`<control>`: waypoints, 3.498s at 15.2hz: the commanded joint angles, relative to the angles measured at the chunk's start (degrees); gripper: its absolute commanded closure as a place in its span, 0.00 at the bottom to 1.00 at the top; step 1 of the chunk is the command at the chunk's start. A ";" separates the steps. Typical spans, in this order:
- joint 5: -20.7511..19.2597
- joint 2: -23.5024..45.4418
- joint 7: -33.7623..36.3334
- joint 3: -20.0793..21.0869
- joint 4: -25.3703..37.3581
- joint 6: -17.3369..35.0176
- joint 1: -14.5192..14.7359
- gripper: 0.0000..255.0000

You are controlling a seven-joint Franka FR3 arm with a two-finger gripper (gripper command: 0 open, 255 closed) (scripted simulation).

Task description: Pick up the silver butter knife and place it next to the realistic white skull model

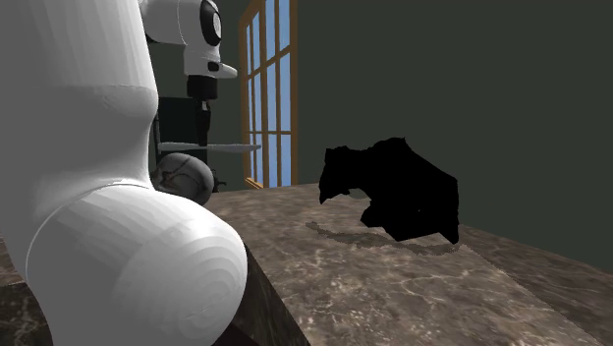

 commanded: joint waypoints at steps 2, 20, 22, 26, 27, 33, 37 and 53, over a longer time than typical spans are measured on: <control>0.17 -0.13 -0.09 0.17 -2.50 2.43 0.13 1.00; -0.96 2.48 0.41 1.64 -14.36 16.33 0.52 1.00; -1.35 3.12 0.67 1.84 -15.44 17.89 0.55 1.00; -2.33 4.61 1.32 2.24 -17.44 21.02 0.60 1.00; -2.62 5.03 1.52 2.34 -17.91 21.80 0.61 1.00; -4.82 7.90 3.01 2.78 -20.47 26.48 0.75 1.00; -6.38 9.76 4.07 2.87 -21.70 29.04 0.91 1.00; -2.68 5.09 1.29 2.33 -17.74 21.66 0.35 0.00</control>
